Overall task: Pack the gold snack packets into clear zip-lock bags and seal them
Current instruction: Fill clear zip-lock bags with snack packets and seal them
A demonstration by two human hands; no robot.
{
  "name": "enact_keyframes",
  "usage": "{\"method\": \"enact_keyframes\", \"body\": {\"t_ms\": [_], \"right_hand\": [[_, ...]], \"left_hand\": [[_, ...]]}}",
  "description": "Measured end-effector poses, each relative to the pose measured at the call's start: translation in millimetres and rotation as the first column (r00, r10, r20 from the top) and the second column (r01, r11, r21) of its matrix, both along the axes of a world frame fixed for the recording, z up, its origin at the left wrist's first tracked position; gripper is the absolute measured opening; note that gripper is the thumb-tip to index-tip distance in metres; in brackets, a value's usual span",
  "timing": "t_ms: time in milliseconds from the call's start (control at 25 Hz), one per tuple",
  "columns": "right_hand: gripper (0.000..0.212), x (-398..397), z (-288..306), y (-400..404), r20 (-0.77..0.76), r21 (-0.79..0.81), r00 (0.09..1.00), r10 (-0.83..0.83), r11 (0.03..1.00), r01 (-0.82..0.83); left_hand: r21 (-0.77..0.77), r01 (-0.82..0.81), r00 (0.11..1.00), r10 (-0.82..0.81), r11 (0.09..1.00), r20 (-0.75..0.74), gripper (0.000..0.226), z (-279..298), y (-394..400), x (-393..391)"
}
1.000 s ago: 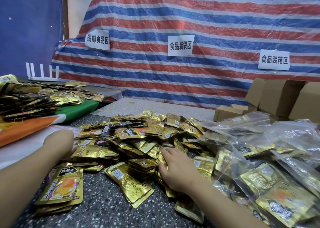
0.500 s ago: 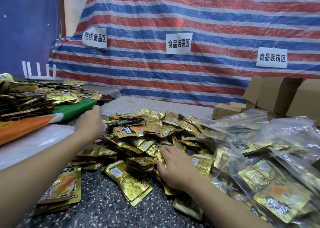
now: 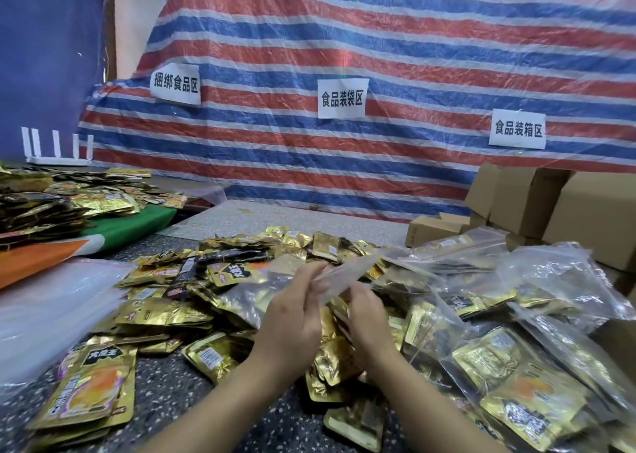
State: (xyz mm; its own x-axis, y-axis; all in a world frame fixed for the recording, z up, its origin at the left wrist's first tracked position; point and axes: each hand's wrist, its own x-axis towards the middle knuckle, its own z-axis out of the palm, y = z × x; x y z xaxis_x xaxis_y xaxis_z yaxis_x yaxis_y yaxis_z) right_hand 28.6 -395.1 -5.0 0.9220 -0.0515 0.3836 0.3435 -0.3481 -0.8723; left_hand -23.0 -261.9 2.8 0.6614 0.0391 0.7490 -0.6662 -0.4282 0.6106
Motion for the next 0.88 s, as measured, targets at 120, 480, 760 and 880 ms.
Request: {"method": "enact_keyframes", "body": {"t_ms": [120, 480, 760, 880], "right_hand": [[0.058, -5, 12, -16, -0.12, 0.355, 0.993, -0.016, 0.933, 0.058], [0.034, -11, 68, -11, -0.335, 0.216, 0.929, 0.155, 0.973, -0.084], [0.03, -29, 40, -18, -0.168, 0.283, 0.927, 0.335, 0.917, -0.28], [0.03, -35, 28, -20, -0.142, 0.261, 0.899, 0.414, 0.892, -0.37]], "left_hand": [[-0.005, 0.007, 0.998, -0.006, 1.0, 0.055, 0.03, -7, -2, 3], [0.122, 0.018, 1.0, -0.018, 0.992, 0.002, 0.036, -16, -1, 3], [0.062, 0.115, 0.988, -0.107, 0.992, -0.111, 0.047, -9, -5, -6], [0.032, 0.048, 0.987, -0.043, 0.998, -0.154, 0.031, -9, -4, -2]]}}
